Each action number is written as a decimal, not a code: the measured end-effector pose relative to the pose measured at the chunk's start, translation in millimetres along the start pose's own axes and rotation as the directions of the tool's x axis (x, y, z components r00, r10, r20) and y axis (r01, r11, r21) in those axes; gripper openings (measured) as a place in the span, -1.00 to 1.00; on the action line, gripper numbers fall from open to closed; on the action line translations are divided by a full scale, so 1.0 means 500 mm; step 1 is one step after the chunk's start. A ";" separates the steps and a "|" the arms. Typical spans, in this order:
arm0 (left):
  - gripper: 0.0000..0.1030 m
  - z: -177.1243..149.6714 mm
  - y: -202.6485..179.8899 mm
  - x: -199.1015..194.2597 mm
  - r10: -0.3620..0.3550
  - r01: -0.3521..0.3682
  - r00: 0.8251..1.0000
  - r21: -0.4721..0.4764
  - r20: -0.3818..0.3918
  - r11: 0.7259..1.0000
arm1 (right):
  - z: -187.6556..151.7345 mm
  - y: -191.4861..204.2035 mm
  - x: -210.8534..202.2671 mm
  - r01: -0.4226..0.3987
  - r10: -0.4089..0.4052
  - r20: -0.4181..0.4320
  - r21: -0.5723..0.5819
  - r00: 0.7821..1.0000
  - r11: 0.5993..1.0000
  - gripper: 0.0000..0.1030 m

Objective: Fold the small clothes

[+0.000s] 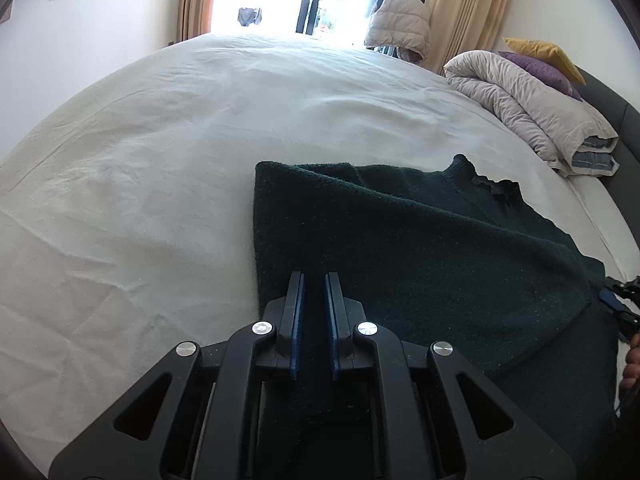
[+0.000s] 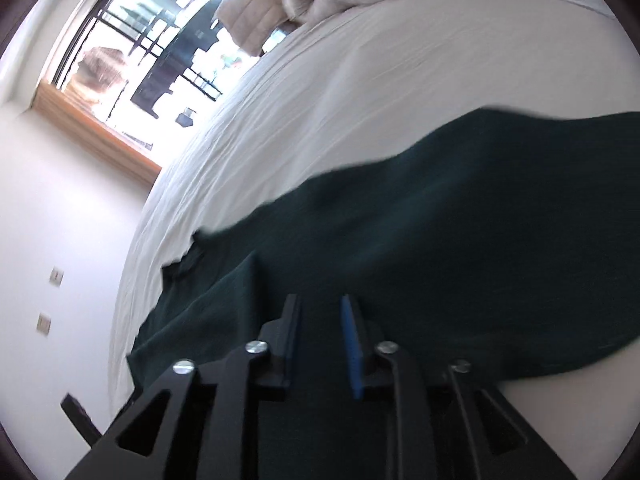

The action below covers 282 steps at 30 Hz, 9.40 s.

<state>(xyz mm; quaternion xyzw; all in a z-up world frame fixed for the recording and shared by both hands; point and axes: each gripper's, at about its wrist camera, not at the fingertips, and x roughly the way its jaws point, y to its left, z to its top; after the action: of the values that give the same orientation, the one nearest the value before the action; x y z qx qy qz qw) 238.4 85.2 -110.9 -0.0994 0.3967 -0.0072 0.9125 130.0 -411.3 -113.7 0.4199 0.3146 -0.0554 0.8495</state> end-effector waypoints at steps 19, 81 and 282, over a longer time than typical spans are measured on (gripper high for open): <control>-0.80 0.000 -0.013 0.003 0.043 -0.044 0.999 0.040 0.007 0.998 | 0.086 -0.500 -0.332 -0.092 -0.121 0.328 0.565 0.937 0.820 -0.01; -0.73 0.099 -0.190 0.150 -0.654 0.536 0.680 -0.384 -0.332 0.752 | -0.499 0.500 0.088 0.231 -0.047 0.226 -0.961 0.973 0.154 -0.80; -0.93 -0.481 -0.130 -0.609 -0.168 -0.156 0.951 0.873 0.259 0.462 | -0.723 0.165 -0.497 0.232 -0.129 0.211 -0.956 0.969 0.180 0.50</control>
<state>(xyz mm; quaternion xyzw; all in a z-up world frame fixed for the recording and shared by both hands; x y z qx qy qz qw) -140.4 7.4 -38.9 0.3874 0.1865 -0.1996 0.8805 -214.5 -130.3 -75.9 -0.2518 0.2907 0.0387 0.9223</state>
